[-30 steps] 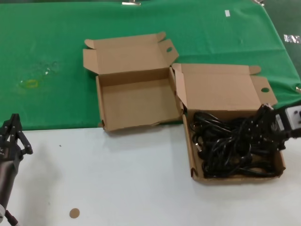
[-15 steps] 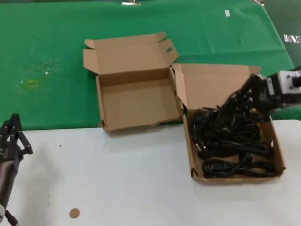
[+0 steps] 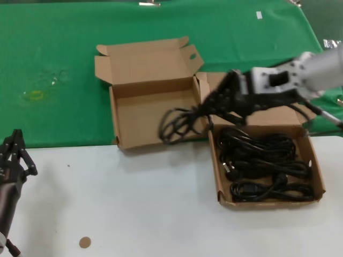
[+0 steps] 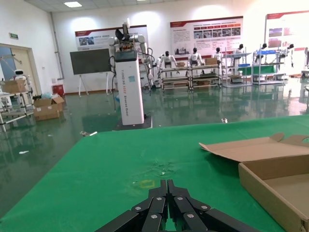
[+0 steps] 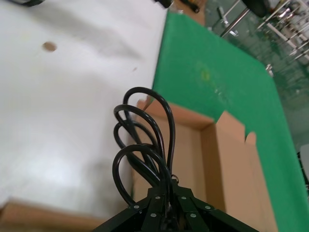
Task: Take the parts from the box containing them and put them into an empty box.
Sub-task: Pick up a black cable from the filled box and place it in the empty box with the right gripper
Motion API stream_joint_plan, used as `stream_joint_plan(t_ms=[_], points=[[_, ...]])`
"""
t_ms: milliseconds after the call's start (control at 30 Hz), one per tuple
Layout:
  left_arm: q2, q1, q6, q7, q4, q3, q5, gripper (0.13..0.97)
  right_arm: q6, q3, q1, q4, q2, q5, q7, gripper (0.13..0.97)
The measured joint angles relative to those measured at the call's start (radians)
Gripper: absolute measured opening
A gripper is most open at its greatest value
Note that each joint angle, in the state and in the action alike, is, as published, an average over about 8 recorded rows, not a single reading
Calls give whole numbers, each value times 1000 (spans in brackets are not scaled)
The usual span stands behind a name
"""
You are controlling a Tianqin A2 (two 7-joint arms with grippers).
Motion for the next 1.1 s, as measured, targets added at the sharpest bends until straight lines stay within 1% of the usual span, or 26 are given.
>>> stream_joint_plan(t_ms=[267,500,767,1100], points=[[0,0,0,0,0,0,0,152,88,-47,37,-54,-139,-74,64,157],[0,0,0,0,0,0,0,152,170,-83,50,-131,-239,-139,83,157],[0,0,0,0,0,0,0,152,253,-106,70,-270,-318,-178,28,157],[0,0,0,0,0,0,0,152,324,-109,112,-446,-386,-179,-60,157]])
